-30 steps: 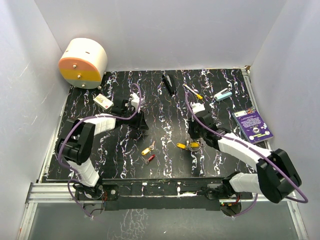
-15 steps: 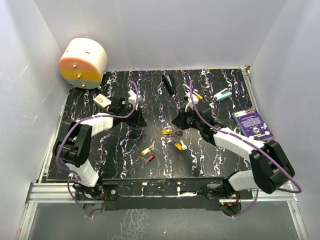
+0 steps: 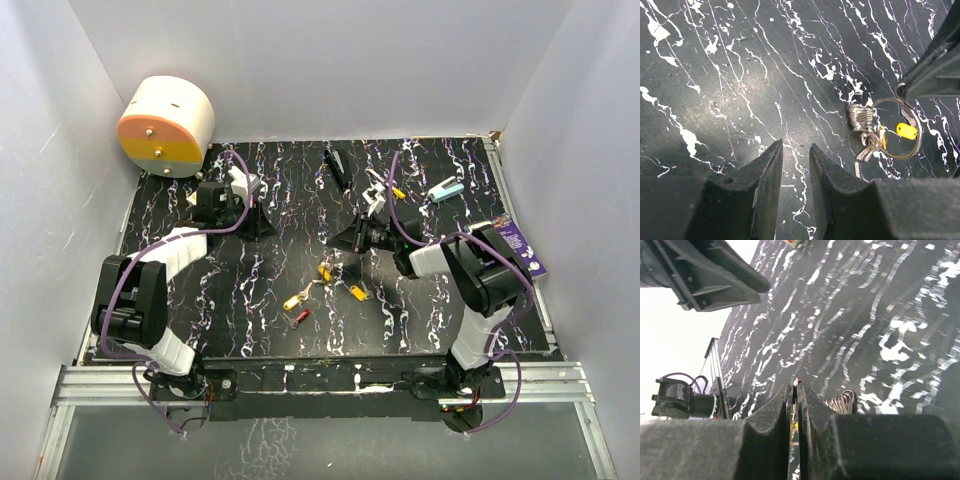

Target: Put the keys on the keyring

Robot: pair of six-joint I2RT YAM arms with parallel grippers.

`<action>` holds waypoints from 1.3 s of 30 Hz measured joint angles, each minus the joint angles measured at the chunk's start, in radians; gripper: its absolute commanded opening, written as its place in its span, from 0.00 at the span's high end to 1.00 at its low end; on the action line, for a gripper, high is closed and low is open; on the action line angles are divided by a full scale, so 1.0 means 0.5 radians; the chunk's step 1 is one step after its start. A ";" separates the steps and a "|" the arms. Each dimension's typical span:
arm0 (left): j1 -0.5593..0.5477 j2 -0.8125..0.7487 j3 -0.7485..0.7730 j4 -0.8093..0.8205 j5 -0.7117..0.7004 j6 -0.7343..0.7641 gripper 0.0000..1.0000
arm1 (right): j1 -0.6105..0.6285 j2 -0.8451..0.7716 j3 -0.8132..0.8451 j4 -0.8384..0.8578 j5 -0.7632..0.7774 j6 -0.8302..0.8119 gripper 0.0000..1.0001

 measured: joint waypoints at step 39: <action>0.558 -0.116 -0.040 0.054 -0.269 -0.140 0.74 | 0.842 0.160 1.140 -2.214 1.459 -0.901 0.48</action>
